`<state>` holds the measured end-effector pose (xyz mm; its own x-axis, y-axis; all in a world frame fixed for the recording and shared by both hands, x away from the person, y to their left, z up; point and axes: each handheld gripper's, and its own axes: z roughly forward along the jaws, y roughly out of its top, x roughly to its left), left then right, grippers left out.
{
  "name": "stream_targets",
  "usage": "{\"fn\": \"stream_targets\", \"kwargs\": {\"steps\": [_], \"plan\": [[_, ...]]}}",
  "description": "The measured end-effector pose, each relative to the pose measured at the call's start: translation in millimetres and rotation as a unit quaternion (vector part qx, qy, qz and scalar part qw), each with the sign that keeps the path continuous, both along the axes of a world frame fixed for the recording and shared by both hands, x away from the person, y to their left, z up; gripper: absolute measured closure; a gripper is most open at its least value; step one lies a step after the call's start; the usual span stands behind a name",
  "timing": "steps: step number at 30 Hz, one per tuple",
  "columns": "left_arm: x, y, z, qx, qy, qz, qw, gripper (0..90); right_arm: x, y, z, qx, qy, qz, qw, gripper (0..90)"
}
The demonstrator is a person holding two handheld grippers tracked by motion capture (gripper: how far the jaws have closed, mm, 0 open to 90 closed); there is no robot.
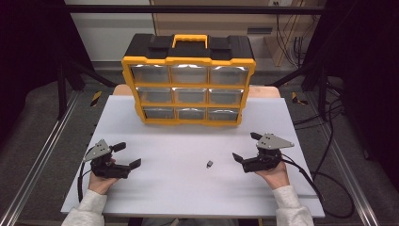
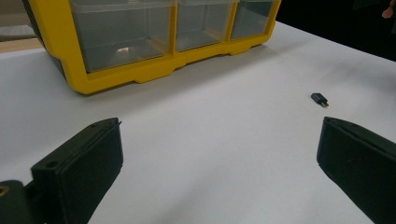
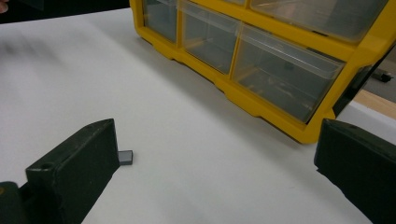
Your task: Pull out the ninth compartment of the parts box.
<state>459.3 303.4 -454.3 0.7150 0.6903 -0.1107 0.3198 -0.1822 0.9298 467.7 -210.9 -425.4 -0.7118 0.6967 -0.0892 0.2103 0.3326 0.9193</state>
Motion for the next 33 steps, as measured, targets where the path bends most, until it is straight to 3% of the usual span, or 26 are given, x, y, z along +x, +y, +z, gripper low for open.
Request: {"fn": "stream_targets", "kwargs": {"steps": [18,33], "plan": [[0.0,1.1,0.5,-0.003,0.000,0.002,1.0000,0.0,7.8,33.0,6.1,-0.056,-0.014,0.012,0.9983,0.3],[0.2,1.1,0.2,-0.001,0.000,0.003,1.0000,0.0,15.6,48.4,12.4,-0.090,-0.031,0.013,0.9954,0.4]]}}
